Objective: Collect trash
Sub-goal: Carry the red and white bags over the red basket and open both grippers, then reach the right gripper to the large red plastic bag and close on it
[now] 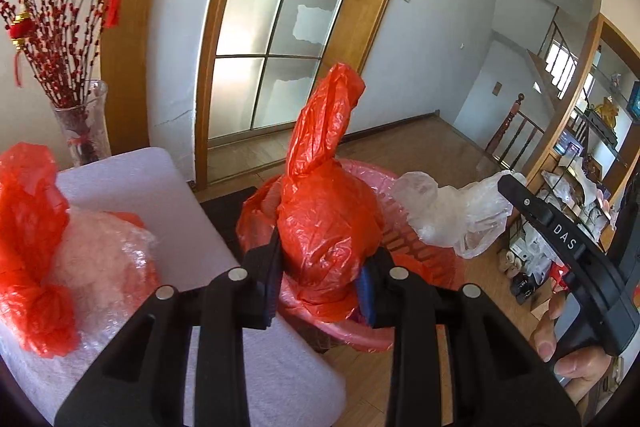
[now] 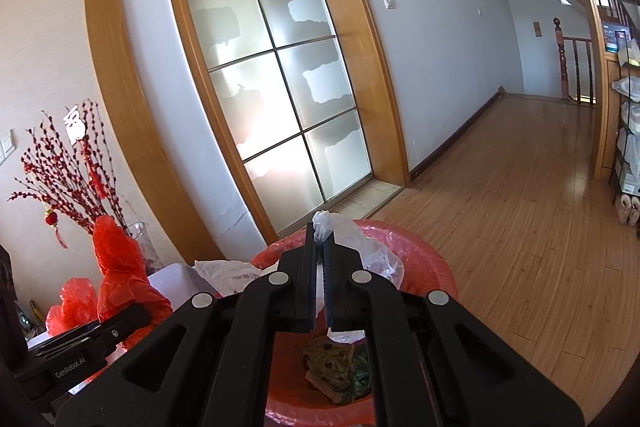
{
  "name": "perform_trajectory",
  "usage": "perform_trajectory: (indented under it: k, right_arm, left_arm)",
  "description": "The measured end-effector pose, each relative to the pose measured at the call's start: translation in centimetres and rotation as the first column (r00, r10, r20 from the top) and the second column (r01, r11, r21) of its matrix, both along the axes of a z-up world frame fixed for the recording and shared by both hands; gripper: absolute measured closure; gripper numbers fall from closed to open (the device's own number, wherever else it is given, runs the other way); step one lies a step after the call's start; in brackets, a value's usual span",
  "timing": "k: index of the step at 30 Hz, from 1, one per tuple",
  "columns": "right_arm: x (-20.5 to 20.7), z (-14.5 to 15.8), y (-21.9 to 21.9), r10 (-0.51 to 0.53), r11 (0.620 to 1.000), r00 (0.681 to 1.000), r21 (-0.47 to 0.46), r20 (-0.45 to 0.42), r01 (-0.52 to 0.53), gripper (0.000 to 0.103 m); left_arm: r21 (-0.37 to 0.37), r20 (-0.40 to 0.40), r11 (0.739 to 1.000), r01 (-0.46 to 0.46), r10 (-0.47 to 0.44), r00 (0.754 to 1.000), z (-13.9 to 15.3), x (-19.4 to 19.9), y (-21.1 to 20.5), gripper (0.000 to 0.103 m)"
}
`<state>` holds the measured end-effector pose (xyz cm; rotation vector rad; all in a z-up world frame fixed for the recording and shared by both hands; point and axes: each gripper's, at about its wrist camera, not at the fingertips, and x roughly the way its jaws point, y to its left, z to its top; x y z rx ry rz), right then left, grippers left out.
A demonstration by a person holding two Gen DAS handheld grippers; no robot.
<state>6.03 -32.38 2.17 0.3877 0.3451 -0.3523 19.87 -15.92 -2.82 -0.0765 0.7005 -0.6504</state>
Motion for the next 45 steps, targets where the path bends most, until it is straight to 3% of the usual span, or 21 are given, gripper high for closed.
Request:
perform_trajectory:
  k: [9, 12, 14, 17, 21, 30, 35, 40, 42, 45]
  right_arm:
    - [1.2, -0.5, -2.3, -0.040, 0.999, 0.999, 0.026, 0.012, 0.040, 0.100]
    - [1.8, -0.9, -3.3, -0.023, 0.998, 1.000, 0.059, 0.016, 0.022, 0.098]
    - [2.1, -1.4, -3.5, -0.022, 0.998, 1.000, 0.061, -0.005, 0.022, 0.085]
    - [1.8, -2.2, -3.7, -0.026, 0.997, 0.999, 0.066, -0.024, 0.028, 0.067]
    - [1.5, -3.1, -3.3, -0.024, 0.997, 0.998, 0.073, -0.052, 0.028, 0.065]
    - [1.8, -2.7, 0.6, 0.072, 0.997, 0.992, -0.012, -0.105, -0.074, 0.059]
    - [2.4, -2.3, 4.1, 0.192, 0.981, 0.975, -0.007, -0.114, -0.194, 0.059]
    - [3.4, -1.7, 8.5, 0.330, 0.942, 0.936, -0.014, -0.122, -0.334, 0.060]
    - [4.0, -1.6, 11.2, 0.417, 0.907, 0.900, -0.003, -0.124, -0.420, 0.060]
    - [5.1, -1.6, 16.2, 0.552, 0.830, 0.822, 0.000, -0.140, -0.557, 0.061]
  left_arm:
    - [0.005, -0.014, 0.998, 0.064, -0.064, 0.998, -1.2, 1.5, -4.3, 0.070]
    - [0.017, -0.031, 0.997, 0.074, -0.074, 0.997, -2.4, 2.0, -5.2, 0.065]
    - [0.029, -0.050, 0.997, 0.069, -0.067, 0.996, -3.3, 2.5, -5.2, 0.056]
    - [0.021, -0.073, 0.998, 0.052, -0.050, 0.996, -4.0, 2.7, -4.9, 0.048]
    - [0.025, -0.086, 0.999, 0.021, -0.019, 0.996, -4.4, 2.9, -3.8, 0.045]
    - [0.100, 0.017, 0.983, -0.155, 0.154, 0.988, -3.3, -0.2, 1.5, 0.031]
    - [0.090, 0.034, 0.960, -0.263, 0.261, 0.965, -2.4, -1.9, 6.8, 0.030]
    - [0.091, 0.086, 0.909, -0.407, 0.400, 0.912, -1.0, -4.2, 13.2, 0.030]
    - [0.099, 0.110, 0.874, -0.476, 0.466, 0.878, -0.5, -5.2, 15.9, 0.030]
    - [0.122, 0.135, 0.818, -0.562, 0.547, 0.826, -0.1, -6.4, 19.5, 0.030]
